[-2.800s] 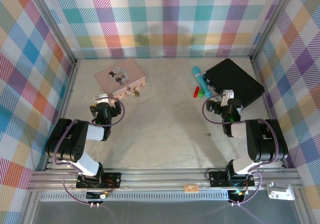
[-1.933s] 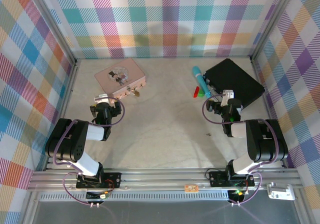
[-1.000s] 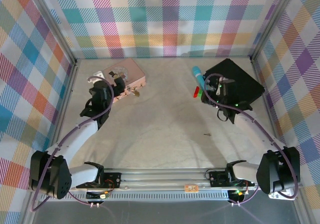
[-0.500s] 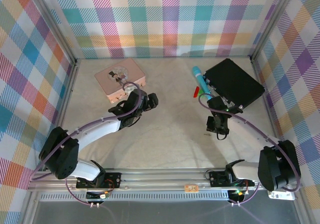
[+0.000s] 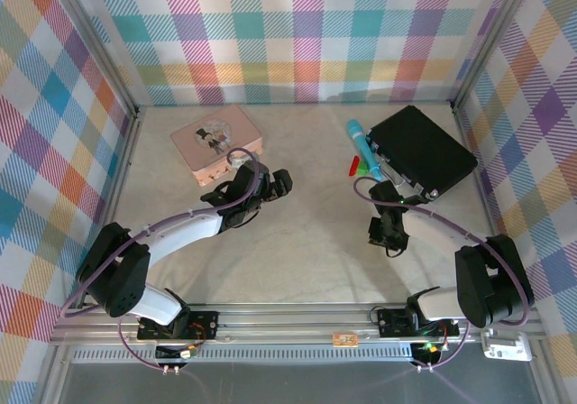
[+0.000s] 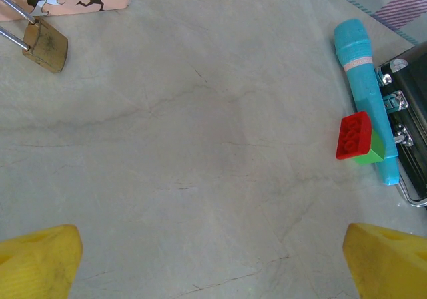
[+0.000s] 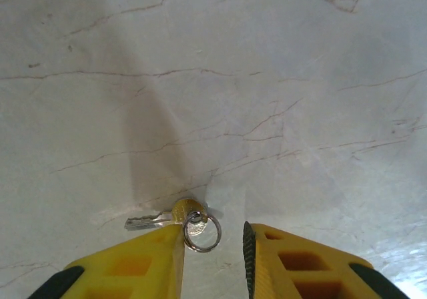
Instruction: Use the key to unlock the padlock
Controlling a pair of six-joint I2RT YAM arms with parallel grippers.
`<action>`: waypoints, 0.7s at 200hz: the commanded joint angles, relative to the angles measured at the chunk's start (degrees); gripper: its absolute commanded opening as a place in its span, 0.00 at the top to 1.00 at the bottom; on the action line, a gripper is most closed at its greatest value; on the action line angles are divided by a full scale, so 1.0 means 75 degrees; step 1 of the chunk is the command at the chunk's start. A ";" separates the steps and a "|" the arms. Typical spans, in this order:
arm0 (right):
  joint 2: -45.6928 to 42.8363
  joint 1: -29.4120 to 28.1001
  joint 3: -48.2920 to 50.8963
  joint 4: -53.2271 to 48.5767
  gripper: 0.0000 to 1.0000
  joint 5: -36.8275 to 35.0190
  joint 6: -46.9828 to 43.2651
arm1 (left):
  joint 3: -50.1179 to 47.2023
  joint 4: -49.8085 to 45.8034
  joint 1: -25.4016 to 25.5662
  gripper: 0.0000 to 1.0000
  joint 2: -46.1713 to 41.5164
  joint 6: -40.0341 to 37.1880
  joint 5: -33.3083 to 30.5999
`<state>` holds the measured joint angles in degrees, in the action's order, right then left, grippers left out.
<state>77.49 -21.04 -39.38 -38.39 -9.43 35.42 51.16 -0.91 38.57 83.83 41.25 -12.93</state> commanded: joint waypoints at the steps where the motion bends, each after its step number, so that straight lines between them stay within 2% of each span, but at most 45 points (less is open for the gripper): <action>1: -0.0024 -0.0007 0.0186 0.0186 0.69 0.0289 0.0210 | -0.0059 0.0168 0.0048 0.00 -0.0147 0.0101 -0.0012; 40: 0.0091 -0.0008 0.0323 0.0363 0.72 0.0373 0.0304 | -0.0058 0.0168 0.0040 0.00 -0.0126 0.0165 0.0008; 67: 0.0057 -0.0008 0.0359 0.0364 0.78 0.0230 0.0328 | -0.0075 0.0156 0.0049 0.00 -0.0179 0.0187 0.0012; 125: -0.0234 -0.0008 0.0244 0.0361 1.00 0.0244 0.0037 | -0.0106 0.0238 0.0049 0.00 -0.0317 0.0333 0.0183; 140: -0.0380 -0.0008 0.0168 0.0403 1.00 0.0402 -0.0061 | -0.0121 0.0353 0.0049 0.00 -0.0349 0.0460 0.0320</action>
<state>77.06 -21.04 -37.34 -35.40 -7.64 36.45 51.03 -0.64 38.57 83.46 42.94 -12.45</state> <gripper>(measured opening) 0.058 0.997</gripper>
